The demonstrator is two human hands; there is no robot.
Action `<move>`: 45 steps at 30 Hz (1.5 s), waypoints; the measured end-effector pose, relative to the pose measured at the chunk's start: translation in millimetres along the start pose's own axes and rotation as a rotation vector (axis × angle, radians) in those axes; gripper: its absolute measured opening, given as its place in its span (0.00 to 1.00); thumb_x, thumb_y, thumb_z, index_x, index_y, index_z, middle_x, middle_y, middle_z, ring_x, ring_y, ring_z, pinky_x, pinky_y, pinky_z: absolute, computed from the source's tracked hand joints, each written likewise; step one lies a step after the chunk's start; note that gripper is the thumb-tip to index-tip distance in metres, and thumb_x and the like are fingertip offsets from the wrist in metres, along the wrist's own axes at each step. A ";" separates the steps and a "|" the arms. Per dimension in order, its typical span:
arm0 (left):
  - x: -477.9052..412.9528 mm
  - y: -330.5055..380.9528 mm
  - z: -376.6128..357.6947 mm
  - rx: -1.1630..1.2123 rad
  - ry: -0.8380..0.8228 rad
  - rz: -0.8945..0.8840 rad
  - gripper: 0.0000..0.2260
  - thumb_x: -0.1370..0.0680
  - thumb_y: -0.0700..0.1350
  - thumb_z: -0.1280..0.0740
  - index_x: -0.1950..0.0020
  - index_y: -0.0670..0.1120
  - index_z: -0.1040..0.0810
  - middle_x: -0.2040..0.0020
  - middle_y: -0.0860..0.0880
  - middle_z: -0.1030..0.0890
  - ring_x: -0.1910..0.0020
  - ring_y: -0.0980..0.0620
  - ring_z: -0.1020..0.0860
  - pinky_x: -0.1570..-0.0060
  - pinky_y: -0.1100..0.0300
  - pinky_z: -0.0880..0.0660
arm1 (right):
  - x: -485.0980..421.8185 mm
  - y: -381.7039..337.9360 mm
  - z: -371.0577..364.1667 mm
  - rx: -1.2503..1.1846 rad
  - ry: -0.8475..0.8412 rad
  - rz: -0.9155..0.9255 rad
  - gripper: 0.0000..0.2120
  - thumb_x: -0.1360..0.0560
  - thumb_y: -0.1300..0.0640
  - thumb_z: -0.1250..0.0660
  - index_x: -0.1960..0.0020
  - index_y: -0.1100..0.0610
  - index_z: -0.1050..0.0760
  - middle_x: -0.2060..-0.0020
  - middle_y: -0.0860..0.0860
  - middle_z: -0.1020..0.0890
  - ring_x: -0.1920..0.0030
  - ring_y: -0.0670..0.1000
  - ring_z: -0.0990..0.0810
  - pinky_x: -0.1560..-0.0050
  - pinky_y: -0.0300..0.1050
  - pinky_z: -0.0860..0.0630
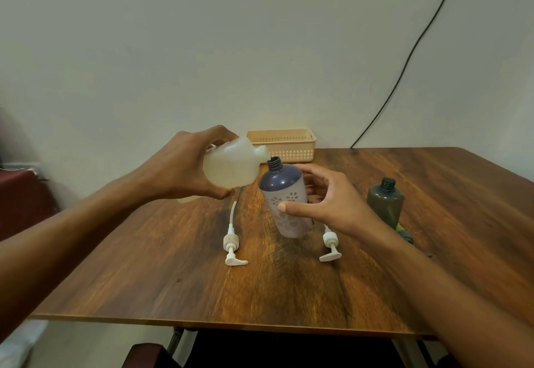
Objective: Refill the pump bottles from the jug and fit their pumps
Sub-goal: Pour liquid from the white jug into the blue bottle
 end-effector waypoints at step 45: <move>-3.6 -5.3 0.6 -0.048 0.003 -0.026 0.41 0.38 0.58 0.17 0.29 0.54 0.29 0.35 0.56 0.22 0.44 0.54 0.22 0.52 0.69 0.26 | -1.8 1.5 -2.8 -0.014 0.001 -0.010 0.35 0.32 0.49 0.16 0.27 0.47 0.24 0.38 0.44 0.16 0.38 0.45 0.17 0.40 0.47 0.15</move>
Point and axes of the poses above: each hand's wrist, its own x-axis away from the middle knuckle, its own z-axis out of the back of the hand, y = z × x, the point moved 8 cm from there along -x, towards the middle knuckle
